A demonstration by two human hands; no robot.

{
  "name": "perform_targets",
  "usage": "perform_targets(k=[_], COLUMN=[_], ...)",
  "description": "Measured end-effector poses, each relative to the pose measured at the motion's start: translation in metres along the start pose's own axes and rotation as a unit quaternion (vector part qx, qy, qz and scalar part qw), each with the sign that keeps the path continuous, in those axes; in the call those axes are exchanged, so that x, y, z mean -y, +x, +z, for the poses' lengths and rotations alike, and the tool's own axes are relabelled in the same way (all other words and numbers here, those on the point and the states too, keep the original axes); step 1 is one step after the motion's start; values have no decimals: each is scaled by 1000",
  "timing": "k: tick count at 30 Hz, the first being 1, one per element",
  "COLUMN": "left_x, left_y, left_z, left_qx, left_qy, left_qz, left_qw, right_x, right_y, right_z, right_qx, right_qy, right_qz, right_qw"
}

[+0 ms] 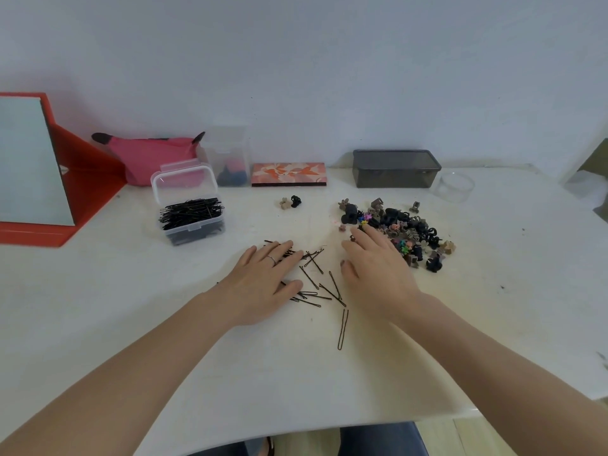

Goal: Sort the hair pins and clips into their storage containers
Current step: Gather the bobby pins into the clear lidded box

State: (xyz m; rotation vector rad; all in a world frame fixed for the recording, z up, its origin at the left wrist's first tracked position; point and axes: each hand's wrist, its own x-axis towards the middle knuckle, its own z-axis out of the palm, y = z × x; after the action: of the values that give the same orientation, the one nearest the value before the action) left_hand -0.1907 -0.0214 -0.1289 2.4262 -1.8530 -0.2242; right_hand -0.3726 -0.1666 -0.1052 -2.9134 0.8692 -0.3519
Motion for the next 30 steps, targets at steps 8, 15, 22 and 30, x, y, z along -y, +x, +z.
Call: perform_targets(k=[8,15,22,30], left_x=[23,34,41,39], left_y=[-22,-29,-42,-49], left_z=[-4,5,-6,-2], left_qx=[-13,-57,-77,-65], left_qy=[9,-82,-184,-94], left_qz=[-18,-46,-60,-43], left_qw=[1000,994,978,993], right_x=[47,99,88,104], right_y=[-53,3,30,40], right_z=[18,39,24,26], right_qx=[80,10,-29,101], right_qy=[117,299,369,305], right_qz=[-24,45,109,-3], right_qw=[990,953,923,947])
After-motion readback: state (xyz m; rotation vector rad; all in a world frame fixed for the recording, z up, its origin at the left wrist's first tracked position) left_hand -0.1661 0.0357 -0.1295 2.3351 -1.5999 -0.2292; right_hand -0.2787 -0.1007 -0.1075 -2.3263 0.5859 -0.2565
